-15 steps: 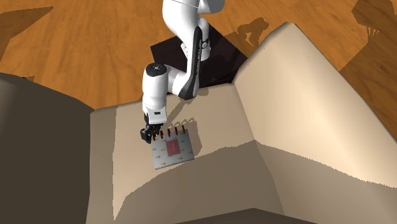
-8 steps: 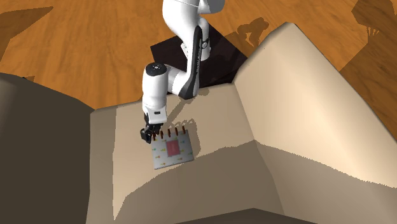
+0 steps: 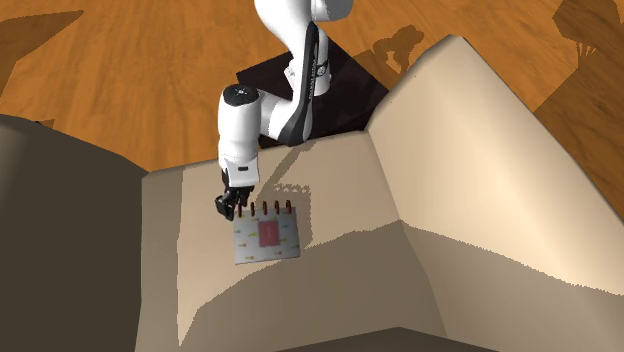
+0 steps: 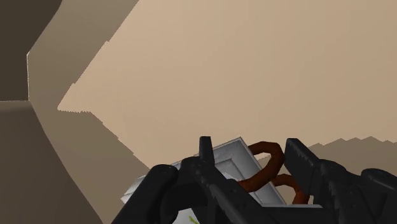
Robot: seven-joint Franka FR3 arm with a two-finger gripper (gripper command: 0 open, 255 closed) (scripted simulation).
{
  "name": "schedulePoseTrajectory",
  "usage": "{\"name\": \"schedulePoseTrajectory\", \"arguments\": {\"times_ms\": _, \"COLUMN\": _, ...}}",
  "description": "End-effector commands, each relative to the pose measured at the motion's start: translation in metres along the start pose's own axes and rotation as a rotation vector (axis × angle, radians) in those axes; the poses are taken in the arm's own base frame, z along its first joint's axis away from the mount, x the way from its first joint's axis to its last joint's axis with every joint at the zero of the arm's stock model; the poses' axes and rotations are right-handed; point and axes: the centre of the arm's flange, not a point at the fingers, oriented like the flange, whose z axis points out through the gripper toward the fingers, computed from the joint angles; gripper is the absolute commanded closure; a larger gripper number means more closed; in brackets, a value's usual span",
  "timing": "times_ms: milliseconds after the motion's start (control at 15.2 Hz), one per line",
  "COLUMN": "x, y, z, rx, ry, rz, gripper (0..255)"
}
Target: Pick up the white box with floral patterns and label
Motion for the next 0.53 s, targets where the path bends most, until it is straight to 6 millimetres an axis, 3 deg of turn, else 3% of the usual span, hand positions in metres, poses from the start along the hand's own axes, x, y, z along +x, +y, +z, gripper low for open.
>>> {"name": "schedulePoseTrajectory", "arguments": {"times_ms": 0, "x": 0.000, "y": 0.005, "z": -0.010, "rx": -0.001, "ry": 0.000, "rz": 0.001, "gripper": 255}}
{"name": "schedulePoseTrajectory", "arguments": {"times_ms": 330, "x": -0.001, "y": 0.016, "z": -0.035, "rx": -0.001, "ry": 0.000, "rz": 0.001, "gripper": 255}}
{"name": "schedulePoseTrajectory", "arguments": {"times_ms": 462, "x": -0.001, "y": 0.016, "z": -0.035, "rx": -0.001, "ry": 0.000, "rz": 0.001, "gripper": 255}}
